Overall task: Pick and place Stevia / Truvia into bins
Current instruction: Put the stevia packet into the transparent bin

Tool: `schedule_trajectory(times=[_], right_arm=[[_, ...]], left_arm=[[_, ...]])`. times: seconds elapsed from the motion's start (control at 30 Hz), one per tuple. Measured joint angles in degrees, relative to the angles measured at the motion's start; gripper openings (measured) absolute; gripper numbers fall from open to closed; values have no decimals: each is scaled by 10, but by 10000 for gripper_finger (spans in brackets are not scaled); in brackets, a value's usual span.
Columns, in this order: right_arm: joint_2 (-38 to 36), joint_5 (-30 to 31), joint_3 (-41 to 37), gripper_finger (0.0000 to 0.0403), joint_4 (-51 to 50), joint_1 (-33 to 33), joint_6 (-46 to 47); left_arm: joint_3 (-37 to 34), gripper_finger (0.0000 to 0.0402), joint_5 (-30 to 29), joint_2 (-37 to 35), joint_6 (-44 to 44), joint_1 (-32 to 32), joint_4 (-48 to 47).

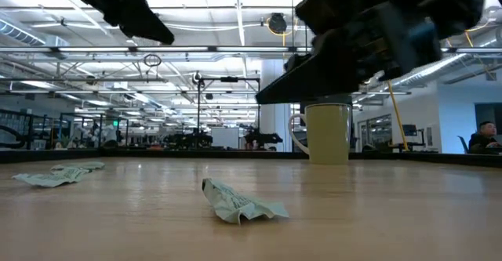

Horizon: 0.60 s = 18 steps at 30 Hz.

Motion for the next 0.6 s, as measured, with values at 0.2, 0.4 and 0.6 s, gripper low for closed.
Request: schedule_trajectory(times=[0.2,0.4,0.6], right_arm=[[44,-27,124,164,-184,-16,-1],[75,-48,194,164,-272,-23,14],[87,-119,195,164,-261,-4,24]], left_arm=[[0,81,-6,-23,-9,0,-6],[0,81,-17,-18,-9,0,-10],[0,81,-19,-17,-7,0,-10]])
